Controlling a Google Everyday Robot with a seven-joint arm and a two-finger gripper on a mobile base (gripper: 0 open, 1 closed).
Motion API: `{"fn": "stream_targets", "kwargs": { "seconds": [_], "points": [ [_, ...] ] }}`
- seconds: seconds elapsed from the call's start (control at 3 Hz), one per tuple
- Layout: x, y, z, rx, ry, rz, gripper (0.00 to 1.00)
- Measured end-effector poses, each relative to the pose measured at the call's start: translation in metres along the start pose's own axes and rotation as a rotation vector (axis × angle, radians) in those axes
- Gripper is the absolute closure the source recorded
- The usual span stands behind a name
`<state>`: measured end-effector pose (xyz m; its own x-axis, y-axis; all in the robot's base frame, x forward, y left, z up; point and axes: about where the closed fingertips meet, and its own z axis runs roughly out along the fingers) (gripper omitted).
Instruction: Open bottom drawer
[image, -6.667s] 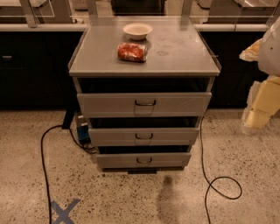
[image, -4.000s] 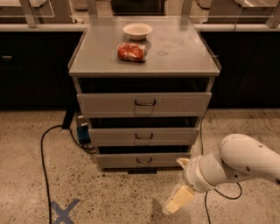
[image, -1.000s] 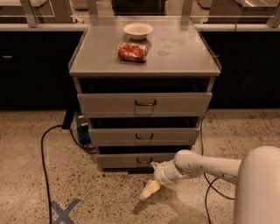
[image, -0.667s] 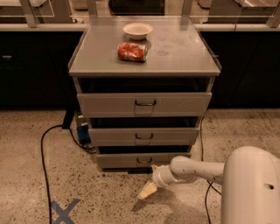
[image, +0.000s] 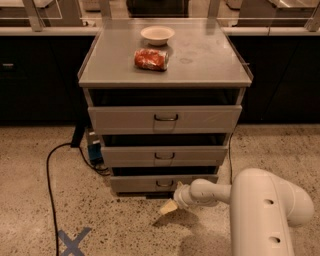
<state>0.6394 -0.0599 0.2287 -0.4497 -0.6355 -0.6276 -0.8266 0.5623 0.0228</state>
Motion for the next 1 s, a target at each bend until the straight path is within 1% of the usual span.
{"fn": "stream_targets", "kwargs": {
  "seconds": [0.33, 0.67, 1.0],
  "points": [
    [0.0040, -0.0446, 0.0088, 0.077, -0.001, 0.021, 0.00],
    [0.0040, -0.0446, 0.0088, 0.077, -0.001, 0.021, 0.00],
    [0.0021, -0.0483, 0.0101, 0.089, -0.015, 0.019, 0.00]
  ]
}}
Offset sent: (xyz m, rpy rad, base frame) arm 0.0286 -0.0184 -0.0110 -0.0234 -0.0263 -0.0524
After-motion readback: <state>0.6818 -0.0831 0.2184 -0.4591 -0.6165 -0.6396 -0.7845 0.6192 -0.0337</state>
